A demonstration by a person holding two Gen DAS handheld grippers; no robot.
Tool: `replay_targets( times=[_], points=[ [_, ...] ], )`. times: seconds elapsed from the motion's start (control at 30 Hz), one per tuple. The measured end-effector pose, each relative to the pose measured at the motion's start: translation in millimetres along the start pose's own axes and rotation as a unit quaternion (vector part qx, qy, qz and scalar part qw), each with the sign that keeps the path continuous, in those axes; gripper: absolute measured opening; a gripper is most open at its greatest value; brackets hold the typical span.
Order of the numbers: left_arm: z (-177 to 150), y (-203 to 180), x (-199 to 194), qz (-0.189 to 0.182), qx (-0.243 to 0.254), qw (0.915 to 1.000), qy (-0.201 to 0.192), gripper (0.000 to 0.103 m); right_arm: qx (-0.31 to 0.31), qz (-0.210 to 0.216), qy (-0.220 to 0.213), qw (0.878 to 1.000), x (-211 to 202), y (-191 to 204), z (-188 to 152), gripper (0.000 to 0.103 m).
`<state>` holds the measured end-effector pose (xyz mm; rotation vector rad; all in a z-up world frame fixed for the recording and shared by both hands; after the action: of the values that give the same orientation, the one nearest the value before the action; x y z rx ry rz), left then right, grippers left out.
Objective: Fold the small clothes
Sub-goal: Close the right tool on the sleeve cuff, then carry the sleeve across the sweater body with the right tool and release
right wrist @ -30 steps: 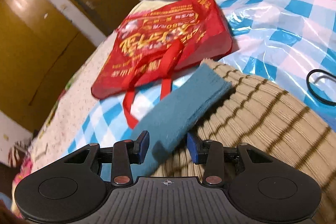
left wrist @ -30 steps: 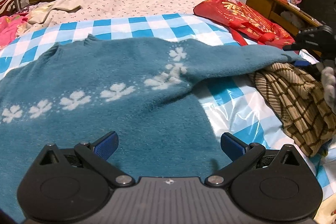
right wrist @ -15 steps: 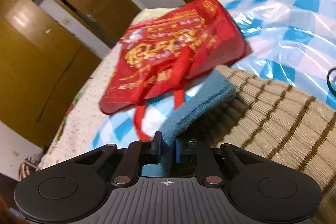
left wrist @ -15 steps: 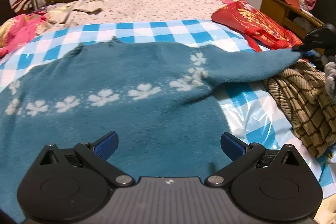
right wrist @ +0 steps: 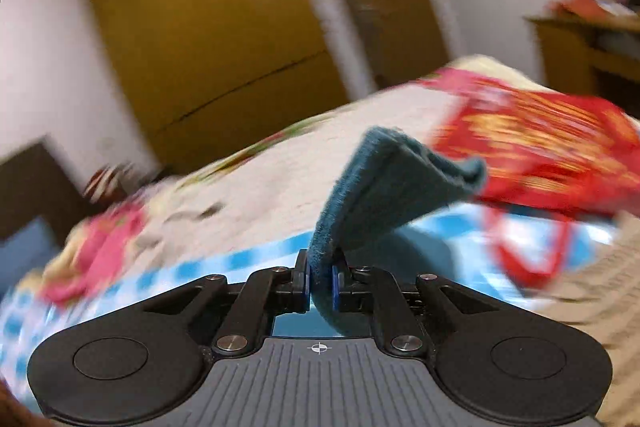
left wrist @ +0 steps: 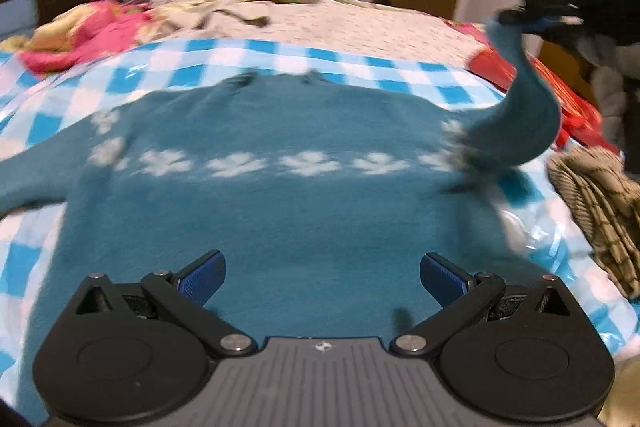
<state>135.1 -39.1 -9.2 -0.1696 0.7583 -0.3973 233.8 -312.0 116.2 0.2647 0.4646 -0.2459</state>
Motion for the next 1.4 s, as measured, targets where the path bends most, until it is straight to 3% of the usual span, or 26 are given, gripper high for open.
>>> replay_targets(
  times=[0.2,0.37,0.47,0.6,0.8,0.97,1.1,1.17,1.3,1.4],
  points=[
    [-13,47,-11,0.054,-0.011,0.9977,-0.039,0.103,-0.155,0.081,0.021,0.984,24,164,-68,0.009],
    [-27,71,-8,0.057,-0.028,0.9973,-0.036,0.103,-0.258,0.088,0.061,0.960,53,241,-144,0.010],
    [-30,78,-5,0.044,-0.035,0.9979,-0.030,0.103,-0.318,0.075,0.073,0.942,66,253,-176,0.013],
    [-30,83,-7,0.030,-0.048,0.9977,-0.038,0.103,-0.373,0.072,0.039,0.924,56,252,-193,0.016],
    [-30,85,-16,0.022,-0.059,0.9966,-0.054,0.103,-0.410,0.066,0.025,0.909,52,257,-201,0.017],
    [-32,86,-22,0.020,-0.063,0.9959,-0.062,0.103,-0.422,0.052,0.024,0.905,52,267,-204,0.014],
    [-31,87,-24,0.022,-0.065,0.9953,-0.068,0.103,-0.402,0.054,0.020,0.914,47,270,-194,0.013],
    [-33,88,-25,0.022,-0.068,0.9952,-0.066,0.103,-0.403,0.061,0.025,0.913,47,272,-192,0.013],
    [-32,90,-25,0.025,-0.073,0.9949,-0.064,0.103,-0.426,0.066,0.049,0.901,54,273,-204,0.017],
    [-32,93,-26,0.029,-0.078,0.9943,-0.065,0.103,-0.418,0.077,0.052,0.904,46,272,-202,0.023]
  ],
)
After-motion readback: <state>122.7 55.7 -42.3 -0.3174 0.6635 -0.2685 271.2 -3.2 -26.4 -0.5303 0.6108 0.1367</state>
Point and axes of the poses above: each gripper's, at about its wrist camera, not at the fingertips, and x roughly the way its jaws point, y to its left, z to its top, the point moved 3 cm from there along x, roughly the way its jaws point, and after that the axes turned 14 degrees about -z, right-handed, at the moved point
